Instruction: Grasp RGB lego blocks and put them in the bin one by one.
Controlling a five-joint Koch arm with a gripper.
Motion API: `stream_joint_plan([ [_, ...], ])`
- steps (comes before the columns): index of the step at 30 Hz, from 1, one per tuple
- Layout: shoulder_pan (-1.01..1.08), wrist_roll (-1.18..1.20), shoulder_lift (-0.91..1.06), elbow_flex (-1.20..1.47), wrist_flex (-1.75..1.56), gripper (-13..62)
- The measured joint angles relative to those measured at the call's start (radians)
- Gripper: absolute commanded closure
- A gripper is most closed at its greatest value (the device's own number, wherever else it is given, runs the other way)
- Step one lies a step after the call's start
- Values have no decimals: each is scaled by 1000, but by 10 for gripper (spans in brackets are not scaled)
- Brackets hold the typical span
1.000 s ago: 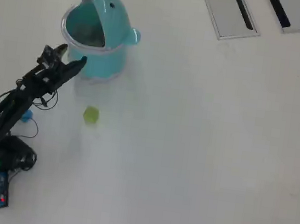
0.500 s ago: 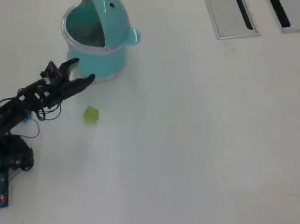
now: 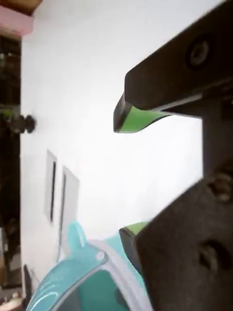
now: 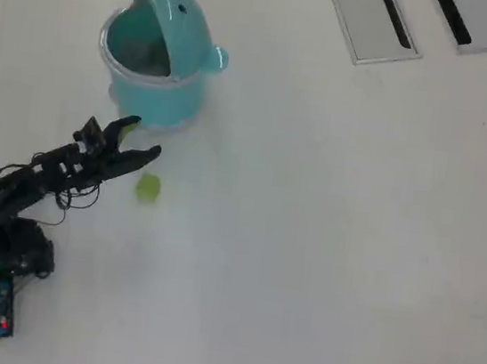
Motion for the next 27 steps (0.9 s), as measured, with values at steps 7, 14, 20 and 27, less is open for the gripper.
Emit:
stream_joint_plan([
  [7, 26, 0, 8, 57, 48, 158],
  [14, 18, 0, -28, 202, 48, 159],
  [20, 8, 0, -54, 284, 46, 158],
  [27, -8, -37, -112, 301, 40, 158],
])
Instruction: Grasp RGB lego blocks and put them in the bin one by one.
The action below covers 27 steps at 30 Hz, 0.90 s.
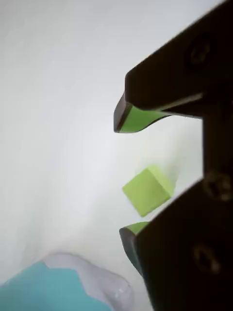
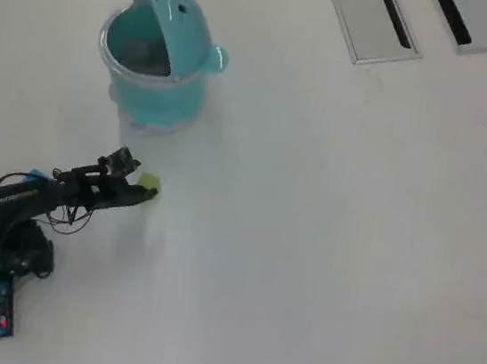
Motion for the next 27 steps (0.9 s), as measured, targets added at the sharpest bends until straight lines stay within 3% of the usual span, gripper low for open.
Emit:
stream_joint_plan([
  [12, -160, 0, -43, 31, -86, 159],
  [27, -143, 0, -230, 75, -262, 157],
])
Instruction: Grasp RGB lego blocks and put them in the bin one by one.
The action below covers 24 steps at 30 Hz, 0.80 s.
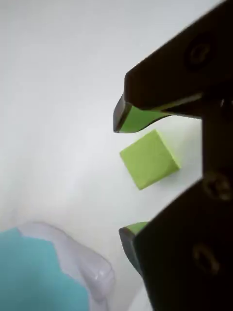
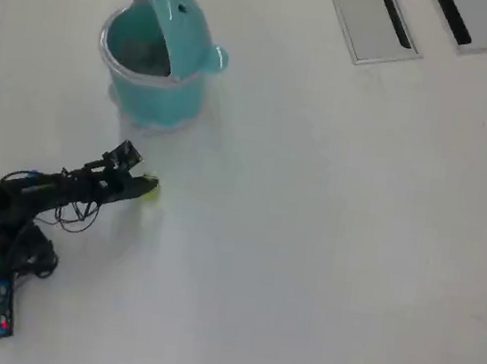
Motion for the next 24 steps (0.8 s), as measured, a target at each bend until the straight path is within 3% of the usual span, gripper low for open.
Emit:
stream_joint_plan([
  [24, -12, -8, -192, 21, -195, 156],
])
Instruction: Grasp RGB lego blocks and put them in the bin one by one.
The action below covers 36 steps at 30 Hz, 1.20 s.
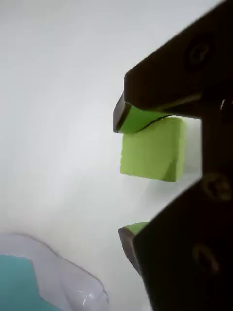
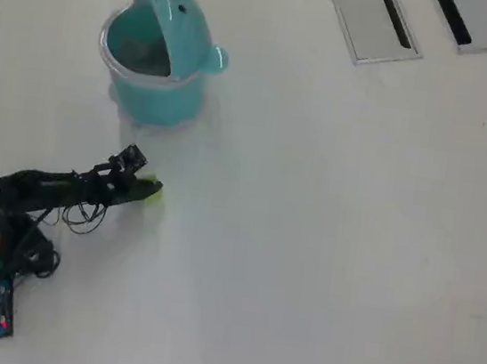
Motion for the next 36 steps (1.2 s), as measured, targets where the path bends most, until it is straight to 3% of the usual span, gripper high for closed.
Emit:
stream_joint_plan([
  [36, 104, -66, 109, -31, 181, 156],
])
